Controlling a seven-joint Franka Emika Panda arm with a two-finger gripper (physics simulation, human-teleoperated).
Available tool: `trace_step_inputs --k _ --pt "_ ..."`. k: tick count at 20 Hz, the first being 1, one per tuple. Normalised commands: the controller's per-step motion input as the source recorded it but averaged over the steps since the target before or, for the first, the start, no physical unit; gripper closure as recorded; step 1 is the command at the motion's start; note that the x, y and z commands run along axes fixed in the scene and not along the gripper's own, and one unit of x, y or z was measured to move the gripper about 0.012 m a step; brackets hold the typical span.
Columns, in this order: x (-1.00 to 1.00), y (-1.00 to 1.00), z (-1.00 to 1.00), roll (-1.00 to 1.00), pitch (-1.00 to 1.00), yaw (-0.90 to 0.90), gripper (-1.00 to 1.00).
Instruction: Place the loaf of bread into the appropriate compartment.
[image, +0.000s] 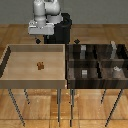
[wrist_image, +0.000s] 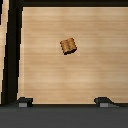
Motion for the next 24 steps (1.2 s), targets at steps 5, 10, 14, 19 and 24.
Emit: trace_step_inputs --k 5,10,14,19,24 --pt "0.47 -0.20 0.00 0.00 0.00 0.00 -1.00" --pt "1.00 0.00 0.00 0.00 0.00 0.00 -1.00" --pt "0.50 0.08 0.00 0.00 0.00 0.00 -1.00" --pt "0.00 0.00 -0.20 0.00 0.00 0.00 -1.00" --pt "0.00 0.00 -0.80 0.00 0.00 0.00 -1.00"
